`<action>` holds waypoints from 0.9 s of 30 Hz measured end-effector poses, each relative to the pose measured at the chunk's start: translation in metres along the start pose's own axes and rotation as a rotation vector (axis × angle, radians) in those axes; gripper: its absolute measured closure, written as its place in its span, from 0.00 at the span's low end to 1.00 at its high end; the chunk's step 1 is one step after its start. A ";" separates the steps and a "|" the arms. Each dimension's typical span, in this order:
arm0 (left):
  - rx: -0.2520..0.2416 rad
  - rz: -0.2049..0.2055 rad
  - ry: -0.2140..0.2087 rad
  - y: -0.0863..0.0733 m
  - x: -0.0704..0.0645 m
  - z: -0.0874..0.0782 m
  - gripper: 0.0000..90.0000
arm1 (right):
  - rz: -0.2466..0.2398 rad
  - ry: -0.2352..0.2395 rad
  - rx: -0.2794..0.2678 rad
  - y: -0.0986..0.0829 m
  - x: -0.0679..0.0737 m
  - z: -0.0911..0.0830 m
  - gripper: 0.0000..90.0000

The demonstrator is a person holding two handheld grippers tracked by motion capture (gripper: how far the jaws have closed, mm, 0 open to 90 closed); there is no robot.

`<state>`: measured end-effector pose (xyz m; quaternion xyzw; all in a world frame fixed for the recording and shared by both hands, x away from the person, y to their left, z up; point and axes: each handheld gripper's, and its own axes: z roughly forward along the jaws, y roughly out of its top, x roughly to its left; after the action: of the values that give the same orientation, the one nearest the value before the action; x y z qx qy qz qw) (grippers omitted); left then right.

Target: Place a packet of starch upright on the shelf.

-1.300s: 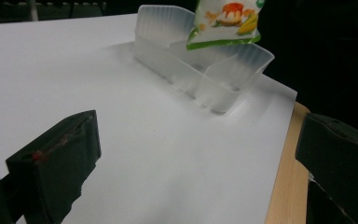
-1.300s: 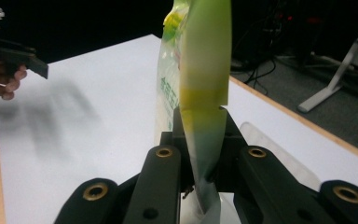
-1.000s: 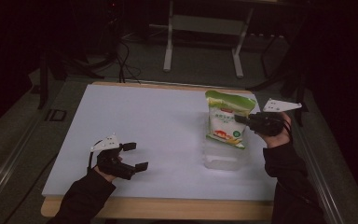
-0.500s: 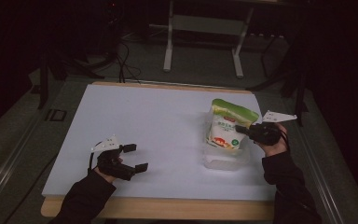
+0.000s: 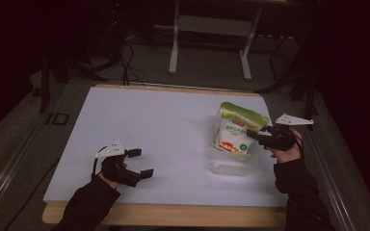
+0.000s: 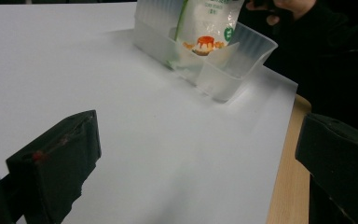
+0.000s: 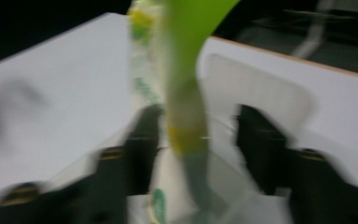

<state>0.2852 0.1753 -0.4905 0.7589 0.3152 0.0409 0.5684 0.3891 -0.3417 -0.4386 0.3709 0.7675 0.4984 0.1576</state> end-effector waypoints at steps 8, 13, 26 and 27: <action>-0.004 0.019 0.005 0.001 -0.004 0.001 0.01 | 0.009 -0.102 -0.064 0.002 0.019 -0.027 0.13; 0.000 0.030 0.004 0.001 -0.005 0.000 0.01 | 0.024 -0.127 -0.051 -0.002 0.026 -0.040 0.13; 0.022 0.048 0.003 -0.001 -0.007 0.000 0.01 | -0.006 -0.067 -0.049 -0.023 0.071 -0.050 0.15; 0.022 0.048 0.003 -0.001 -0.007 0.000 0.01 | -0.006 -0.067 -0.049 -0.023 0.071 -0.050 0.15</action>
<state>0.2790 0.1714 -0.4888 0.7724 0.2982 0.0522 0.5583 0.3012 -0.3278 -0.4274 0.3814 0.7503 0.5040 0.1939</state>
